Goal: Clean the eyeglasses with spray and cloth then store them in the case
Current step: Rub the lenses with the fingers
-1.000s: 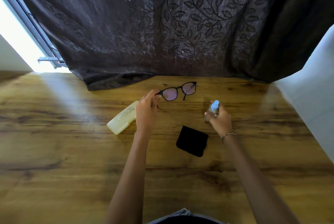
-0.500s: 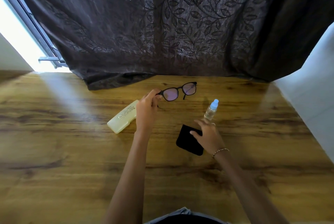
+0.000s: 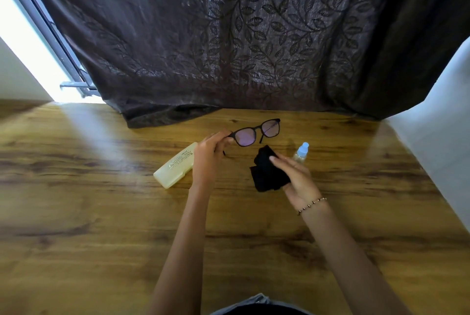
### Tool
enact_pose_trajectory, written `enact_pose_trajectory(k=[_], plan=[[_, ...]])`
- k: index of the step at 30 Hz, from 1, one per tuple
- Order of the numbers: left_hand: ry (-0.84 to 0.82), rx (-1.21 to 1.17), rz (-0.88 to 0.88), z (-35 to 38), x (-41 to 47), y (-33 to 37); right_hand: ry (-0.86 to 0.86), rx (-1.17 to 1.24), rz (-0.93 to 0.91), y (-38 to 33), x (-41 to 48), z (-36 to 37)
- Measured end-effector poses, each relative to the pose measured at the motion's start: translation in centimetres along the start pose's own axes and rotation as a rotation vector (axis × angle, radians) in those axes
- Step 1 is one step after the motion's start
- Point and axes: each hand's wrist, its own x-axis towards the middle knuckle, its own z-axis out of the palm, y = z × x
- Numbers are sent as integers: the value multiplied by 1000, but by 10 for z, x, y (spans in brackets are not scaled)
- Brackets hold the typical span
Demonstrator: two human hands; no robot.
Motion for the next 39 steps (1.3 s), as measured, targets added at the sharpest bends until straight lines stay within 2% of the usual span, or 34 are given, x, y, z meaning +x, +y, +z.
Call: enact_pose_trajectory(k=[3,6,8,10,15,20,23,27,30,35,39], plan=[[-63,-13,30,-2,3,1,151,-184,-346,-9,-3,20],[-157,-81,-15,-5,9,4,317,-556,-787,-18,-1,37],[-215,-152,-87,-5,10,5,330,-763,-1041,-23,3,45],[-245,-211,-142,-3,11,6,292,-908,-1167,-24,11,51],[-252,-324,-236,2,12,9,117,-1159,-1202,-10,20,56],[-208,-355,-268,9,11,8,69,-1300,-1173,11,13,45],[-198,-378,-262,12,11,9,-21,-1426,-1191,16,10,48],[-162,-377,-255,11,13,12,44,-1416,-1147,6,20,50],[-114,-441,-325,10,13,15,70,-1424,-1141,11,17,45],[-135,-463,-341,9,15,20,-52,-1519,-1180,15,11,58],[-74,-433,-351,9,14,19,62,-1467,-1102,0,19,60]])
